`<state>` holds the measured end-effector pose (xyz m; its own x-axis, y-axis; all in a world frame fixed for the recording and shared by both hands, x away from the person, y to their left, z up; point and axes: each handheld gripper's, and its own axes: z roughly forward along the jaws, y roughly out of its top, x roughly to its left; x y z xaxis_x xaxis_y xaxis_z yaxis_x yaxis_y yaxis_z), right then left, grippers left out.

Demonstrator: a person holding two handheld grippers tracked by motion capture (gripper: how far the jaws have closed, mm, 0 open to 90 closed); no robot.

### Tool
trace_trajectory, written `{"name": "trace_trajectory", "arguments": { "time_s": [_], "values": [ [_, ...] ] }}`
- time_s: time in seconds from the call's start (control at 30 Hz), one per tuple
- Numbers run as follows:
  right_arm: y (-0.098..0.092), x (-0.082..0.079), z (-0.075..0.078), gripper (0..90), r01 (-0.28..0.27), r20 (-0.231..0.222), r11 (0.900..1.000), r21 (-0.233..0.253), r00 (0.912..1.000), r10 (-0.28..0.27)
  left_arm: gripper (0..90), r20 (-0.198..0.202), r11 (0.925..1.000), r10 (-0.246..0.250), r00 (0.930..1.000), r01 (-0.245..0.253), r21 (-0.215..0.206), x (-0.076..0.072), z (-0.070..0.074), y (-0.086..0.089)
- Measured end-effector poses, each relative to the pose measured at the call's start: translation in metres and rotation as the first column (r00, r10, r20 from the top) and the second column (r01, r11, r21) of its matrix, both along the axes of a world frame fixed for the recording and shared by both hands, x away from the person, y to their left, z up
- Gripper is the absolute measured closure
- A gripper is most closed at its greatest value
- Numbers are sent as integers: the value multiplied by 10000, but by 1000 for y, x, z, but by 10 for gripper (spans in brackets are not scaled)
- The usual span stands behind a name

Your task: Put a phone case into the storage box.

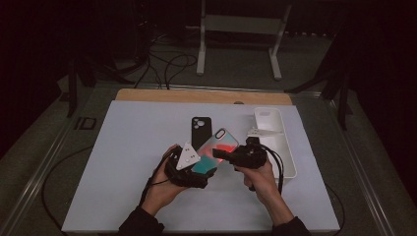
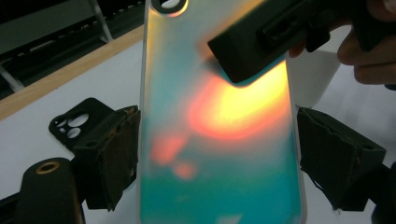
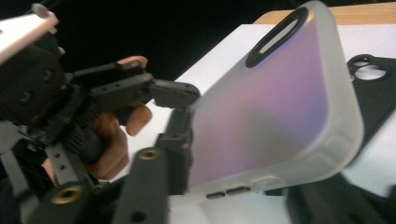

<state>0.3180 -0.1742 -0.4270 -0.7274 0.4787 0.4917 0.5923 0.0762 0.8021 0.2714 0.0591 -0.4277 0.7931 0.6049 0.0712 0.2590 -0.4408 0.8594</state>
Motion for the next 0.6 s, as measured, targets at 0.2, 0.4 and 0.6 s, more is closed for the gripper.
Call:
{"name": "trace_trajectory", "arguments": {
  "time_s": [0.2, 0.4, 0.6],
  "values": [
    [4, -3, 2, 795, -158, -275, 9999, 56, 9995, 160, 168, 42, 9994, 63, 10000, -64, 347, -1, -4, -5],
    [7, -5, 3, 868, -145, -129, 9997, -195, 9998, 142, 160, -152, 9994, 336, 9993, -335, 71, 1, -6, -1],
    [6, -5, 6, 870, 19, 132, 9994, -351, 9999, -14, 161, -643, 9992, 197, 9977, -219, -336, 5, -7, 9]
  ]
}}
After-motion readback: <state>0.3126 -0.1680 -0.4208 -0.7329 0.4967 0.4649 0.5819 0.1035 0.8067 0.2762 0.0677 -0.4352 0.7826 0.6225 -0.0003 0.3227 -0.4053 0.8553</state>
